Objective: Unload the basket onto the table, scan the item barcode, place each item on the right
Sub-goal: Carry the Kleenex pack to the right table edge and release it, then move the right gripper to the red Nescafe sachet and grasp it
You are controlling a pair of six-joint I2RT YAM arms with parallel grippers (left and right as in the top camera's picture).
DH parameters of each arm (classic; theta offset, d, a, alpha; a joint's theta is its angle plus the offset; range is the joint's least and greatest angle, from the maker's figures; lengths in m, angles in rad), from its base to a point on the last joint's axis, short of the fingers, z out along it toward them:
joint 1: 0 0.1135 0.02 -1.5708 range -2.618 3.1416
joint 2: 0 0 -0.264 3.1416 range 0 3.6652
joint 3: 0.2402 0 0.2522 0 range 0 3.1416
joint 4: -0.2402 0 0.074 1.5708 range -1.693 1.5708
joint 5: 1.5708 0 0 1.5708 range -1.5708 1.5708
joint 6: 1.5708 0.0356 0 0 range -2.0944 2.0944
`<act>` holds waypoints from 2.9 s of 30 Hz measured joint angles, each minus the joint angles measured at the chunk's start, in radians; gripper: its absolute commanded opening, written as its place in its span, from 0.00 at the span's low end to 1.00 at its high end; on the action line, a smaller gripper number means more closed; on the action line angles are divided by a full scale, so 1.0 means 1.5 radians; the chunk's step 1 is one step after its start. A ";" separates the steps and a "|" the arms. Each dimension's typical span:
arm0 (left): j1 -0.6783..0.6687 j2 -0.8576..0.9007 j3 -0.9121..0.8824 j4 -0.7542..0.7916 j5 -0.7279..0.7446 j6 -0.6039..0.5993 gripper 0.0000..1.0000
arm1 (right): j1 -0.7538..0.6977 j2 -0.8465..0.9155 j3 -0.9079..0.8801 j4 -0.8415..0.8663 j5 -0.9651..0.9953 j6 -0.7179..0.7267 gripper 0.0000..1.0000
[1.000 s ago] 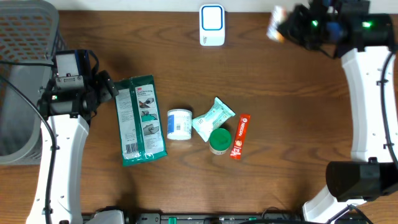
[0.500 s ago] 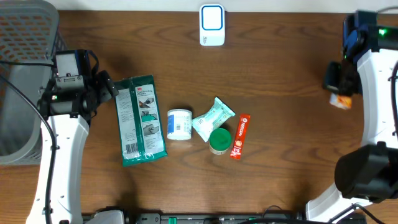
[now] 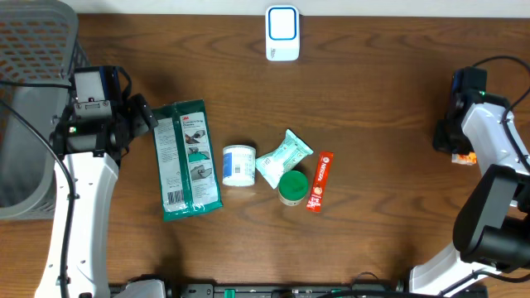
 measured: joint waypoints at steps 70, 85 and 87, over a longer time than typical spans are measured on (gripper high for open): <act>0.000 0.000 0.000 0.000 0.000 0.000 0.96 | 0.493 -0.042 -0.062 -0.069 -0.397 0.485 0.39; 0.000 0.000 0.000 0.000 0.000 0.000 0.96 | 0.541 -0.042 -0.168 0.019 -0.345 0.609 0.34; 0.000 0.000 0.000 0.000 0.000 0.000 0.96 | 0.540 -0.042 -0.188 0.057 -0.343 0.609 0.32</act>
